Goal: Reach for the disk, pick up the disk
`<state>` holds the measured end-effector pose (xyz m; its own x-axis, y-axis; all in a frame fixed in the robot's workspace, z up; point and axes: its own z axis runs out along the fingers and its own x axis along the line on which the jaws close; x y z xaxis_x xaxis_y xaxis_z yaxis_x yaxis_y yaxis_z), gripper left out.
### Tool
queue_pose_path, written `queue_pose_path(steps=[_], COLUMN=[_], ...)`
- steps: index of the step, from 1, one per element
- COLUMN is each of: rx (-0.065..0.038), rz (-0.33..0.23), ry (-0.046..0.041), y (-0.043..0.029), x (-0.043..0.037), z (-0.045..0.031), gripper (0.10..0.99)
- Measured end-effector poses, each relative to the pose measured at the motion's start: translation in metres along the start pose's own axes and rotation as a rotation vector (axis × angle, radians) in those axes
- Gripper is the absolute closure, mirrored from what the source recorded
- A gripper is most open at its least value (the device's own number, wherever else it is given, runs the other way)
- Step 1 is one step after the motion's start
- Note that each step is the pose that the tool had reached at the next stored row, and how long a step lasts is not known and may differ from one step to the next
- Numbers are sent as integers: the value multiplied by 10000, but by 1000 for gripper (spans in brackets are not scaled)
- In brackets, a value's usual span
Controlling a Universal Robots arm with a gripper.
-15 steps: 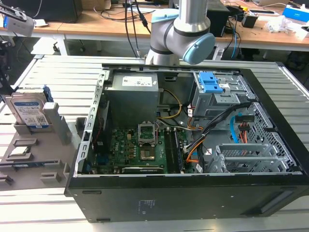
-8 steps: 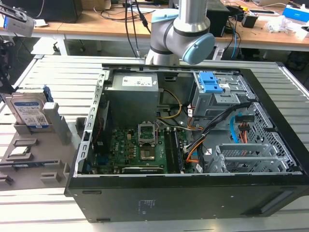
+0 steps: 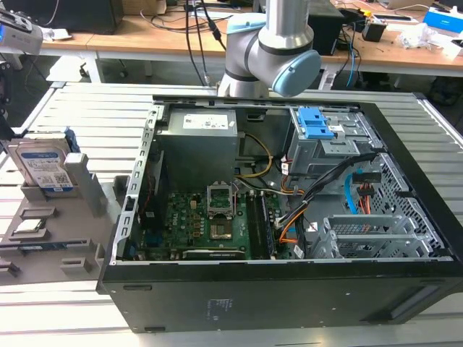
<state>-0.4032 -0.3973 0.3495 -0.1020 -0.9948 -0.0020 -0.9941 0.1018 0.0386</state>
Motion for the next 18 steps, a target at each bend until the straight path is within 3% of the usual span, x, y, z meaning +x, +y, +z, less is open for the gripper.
queue_pose_path(steps=[6,9,10,11,12,16,18], rx=[0,0,0,0,0,0,0], rz=[-1,0,-1,-1,-1,0,-1], ry=[1,0,0,0,0,0,0], y=[1,1,1,1,1,3,8], x=[0,0,0,0,0,-10,-66], z=[0,0,0,0,0,0,1], gripper=[973,792,671,671,604,604,604])
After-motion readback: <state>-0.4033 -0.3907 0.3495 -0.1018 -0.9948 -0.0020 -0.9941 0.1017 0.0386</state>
